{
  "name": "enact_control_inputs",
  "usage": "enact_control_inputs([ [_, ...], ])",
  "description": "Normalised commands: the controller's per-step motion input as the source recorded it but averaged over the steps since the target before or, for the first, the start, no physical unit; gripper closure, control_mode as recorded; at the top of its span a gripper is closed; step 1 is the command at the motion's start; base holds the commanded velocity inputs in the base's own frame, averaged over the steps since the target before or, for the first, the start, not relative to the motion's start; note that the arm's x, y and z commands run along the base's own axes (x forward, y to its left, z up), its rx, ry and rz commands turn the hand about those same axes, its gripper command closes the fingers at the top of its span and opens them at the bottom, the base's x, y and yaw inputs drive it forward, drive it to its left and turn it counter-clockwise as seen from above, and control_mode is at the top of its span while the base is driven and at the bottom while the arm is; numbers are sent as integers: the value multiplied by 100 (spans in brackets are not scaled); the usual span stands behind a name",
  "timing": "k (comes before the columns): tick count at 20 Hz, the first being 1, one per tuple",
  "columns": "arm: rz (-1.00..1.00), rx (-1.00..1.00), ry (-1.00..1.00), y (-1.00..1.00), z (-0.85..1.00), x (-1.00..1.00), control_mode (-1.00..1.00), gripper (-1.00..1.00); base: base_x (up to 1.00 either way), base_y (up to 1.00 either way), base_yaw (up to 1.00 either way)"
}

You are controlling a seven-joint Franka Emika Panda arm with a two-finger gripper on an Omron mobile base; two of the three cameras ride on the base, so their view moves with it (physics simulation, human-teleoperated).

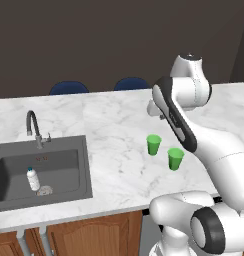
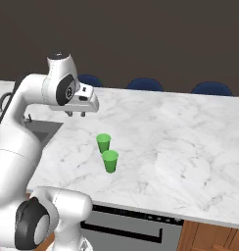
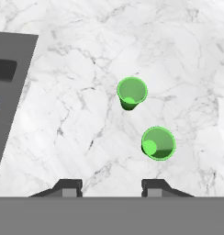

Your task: Pick the cup and cup and place them in the sink. Then turn on the water.

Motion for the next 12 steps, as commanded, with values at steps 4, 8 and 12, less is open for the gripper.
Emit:
enact_control_inputs([
  [4, 0, 0, 0, -14, -9, -8, -100, -100, 0, 0, 0],
  [8, -3, 0, 0, -44, -23, -33, -100, -100, 0, 0, 0],
  [12, -4, 0, 0, -48, -19, -27, -100, -100, 0, 0, 0],
])
